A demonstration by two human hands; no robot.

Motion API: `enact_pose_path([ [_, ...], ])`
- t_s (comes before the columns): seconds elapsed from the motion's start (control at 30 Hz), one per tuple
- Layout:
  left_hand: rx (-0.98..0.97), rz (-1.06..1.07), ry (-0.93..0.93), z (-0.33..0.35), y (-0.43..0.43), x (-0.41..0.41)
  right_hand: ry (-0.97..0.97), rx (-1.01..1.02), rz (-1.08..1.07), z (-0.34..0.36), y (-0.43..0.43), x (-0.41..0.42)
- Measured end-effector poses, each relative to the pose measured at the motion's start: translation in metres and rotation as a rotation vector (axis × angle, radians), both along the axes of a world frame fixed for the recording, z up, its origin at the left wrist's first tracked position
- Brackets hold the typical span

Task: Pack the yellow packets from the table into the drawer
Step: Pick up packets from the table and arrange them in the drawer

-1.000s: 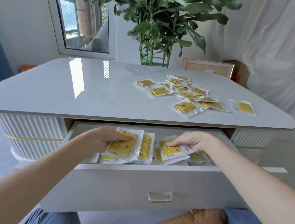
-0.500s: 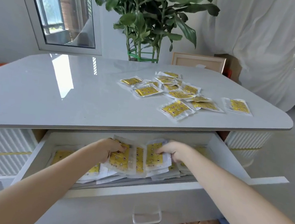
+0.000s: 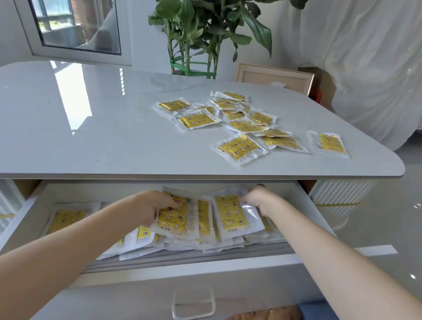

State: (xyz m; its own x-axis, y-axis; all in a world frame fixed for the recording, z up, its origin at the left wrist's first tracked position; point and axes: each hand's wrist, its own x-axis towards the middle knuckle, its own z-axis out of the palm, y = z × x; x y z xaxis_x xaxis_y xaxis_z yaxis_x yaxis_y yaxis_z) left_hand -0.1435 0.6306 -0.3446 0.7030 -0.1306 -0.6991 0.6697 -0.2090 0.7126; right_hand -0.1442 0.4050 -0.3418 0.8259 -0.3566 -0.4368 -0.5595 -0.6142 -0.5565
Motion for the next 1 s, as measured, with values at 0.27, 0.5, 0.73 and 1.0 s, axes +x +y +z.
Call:
enact_pose_path([
  [0.27,-0.031,-0.001,-0.016,-0.007,-0.034,0.004,0.000,-0.243,-0.063,-0.009,-0.043,-0.001],
  [0.5,0.002,-0.038,-0.001,-0.018,-0.043,0.011,-0.138,-0.407,0.176,-0.007,-0.033,-0.010],
  [0.73,-0.109,0.011,0.041,-0.013,-0.043,0.007,0.042,0.392,0.098,0.000,-0.001,-0.024],
  [1.0,-0.075,-0.042,-0.025,-0.013,-0.026,0.006,0.042,0.435,-0.023,-0.002,0.007,-0.019],
])
